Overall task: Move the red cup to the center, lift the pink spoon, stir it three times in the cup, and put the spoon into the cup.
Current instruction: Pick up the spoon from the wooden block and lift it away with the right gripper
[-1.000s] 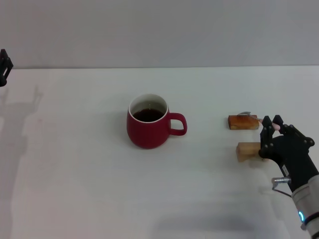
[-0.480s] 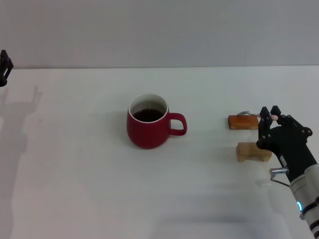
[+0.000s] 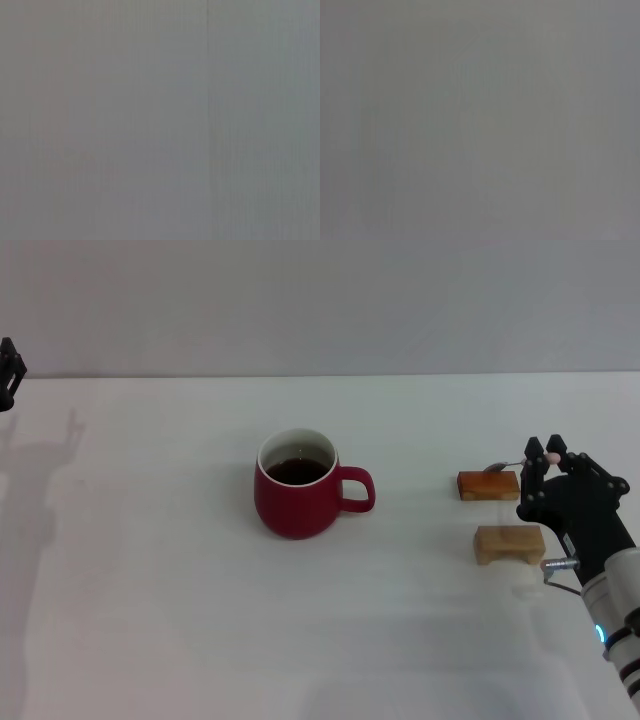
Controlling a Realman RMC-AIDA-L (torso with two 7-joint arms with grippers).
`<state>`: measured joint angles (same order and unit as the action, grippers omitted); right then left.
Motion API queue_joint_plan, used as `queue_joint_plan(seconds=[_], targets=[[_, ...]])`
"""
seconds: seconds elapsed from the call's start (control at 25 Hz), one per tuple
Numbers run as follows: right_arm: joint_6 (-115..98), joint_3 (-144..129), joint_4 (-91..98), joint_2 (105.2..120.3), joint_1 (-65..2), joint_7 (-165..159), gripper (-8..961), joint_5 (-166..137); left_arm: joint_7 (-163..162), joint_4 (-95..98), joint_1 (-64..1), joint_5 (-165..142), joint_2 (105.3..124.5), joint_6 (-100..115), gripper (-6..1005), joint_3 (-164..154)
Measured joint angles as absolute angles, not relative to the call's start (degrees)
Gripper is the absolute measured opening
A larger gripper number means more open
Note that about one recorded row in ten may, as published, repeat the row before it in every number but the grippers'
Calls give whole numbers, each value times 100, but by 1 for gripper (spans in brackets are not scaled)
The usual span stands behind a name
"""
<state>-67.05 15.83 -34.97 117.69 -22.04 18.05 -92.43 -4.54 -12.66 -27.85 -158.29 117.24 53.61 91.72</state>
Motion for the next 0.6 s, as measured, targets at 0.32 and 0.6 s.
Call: queue_joint_plan(seconds=[0.32, 0.6], targets=[[-6692, 1605, -3603, 11647, -2408, 1810, 168, -9256, -449, -1266, -2787, -15829, 11728, 5361, 834, 9201], [-6643, 1723, -3842, 11562, -2504, 2124, 168, -9261, -450, -1266, -2786, -15829, 11733, 5361, 834, 9225]])
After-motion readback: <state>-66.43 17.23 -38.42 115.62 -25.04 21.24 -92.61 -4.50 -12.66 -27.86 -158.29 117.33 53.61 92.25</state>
